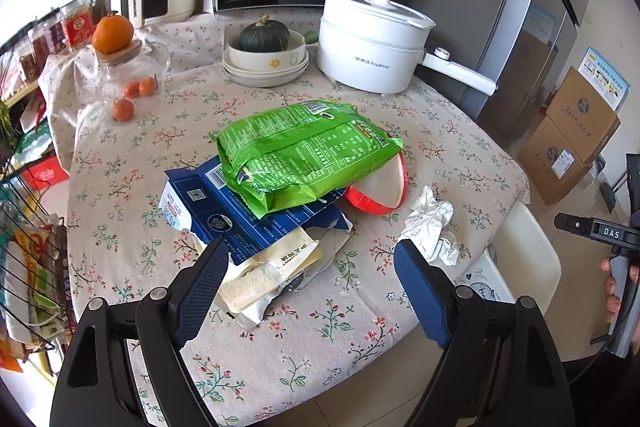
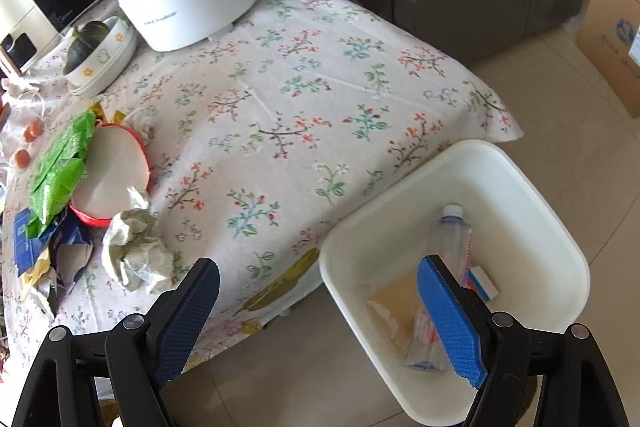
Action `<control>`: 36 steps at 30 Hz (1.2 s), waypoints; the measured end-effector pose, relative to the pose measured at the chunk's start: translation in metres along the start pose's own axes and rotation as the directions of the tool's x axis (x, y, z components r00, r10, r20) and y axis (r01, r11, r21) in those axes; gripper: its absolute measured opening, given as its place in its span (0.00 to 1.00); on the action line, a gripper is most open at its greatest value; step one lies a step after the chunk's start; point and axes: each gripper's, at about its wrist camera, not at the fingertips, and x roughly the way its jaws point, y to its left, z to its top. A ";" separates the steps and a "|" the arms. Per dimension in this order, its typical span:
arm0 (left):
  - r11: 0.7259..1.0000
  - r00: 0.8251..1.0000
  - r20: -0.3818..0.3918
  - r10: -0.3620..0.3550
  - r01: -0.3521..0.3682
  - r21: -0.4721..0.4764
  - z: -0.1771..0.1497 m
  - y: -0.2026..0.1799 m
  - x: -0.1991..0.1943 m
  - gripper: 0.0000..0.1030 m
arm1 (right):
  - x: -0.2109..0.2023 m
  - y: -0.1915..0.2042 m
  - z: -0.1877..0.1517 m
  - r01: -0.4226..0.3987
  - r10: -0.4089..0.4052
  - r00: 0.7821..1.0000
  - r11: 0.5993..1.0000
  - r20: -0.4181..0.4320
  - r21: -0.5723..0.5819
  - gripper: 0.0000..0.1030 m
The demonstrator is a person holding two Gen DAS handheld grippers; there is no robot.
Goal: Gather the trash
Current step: 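Open both tools to drop the bottle and box into the bin, then grasp the crumpled white paper with the right tool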
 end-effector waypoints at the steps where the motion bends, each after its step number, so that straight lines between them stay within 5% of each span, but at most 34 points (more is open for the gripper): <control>1: 1.000 1.000 -0.001 0.003 -0.003 -0.003 -0.001 0.002 0.000 0.84 | -0.002 0.007 -0.001 -0.005 0.005 1.000 1.000 0.009 -0.015 0.83; 8: 1.000 0.999 -0.030 0.017 -0.018 -0.019 -0.008 0.017 0.004 0.84 | -0.003 0.053 -0.005 -0.020 0.024 0.999 0.991 0.030 -0.131 0.84; 19: 0.998 0.998 -0.051 0.033 -0.036 -0.056 -0.012 0.036 0.006 0.84 | 0.040 0.132 -0.019 -0.077 0.062 0.996 0.957 -0.065 -0.280 0.84; 36: 0.993 0.997 -0.058 0.059 -0.064 -0.097 -0.013 0.062 0.008 0.84 | 0.122 0.172 -0.016 -0.010 -0.033 0.989 0.957 -0.143 -0.289 0.77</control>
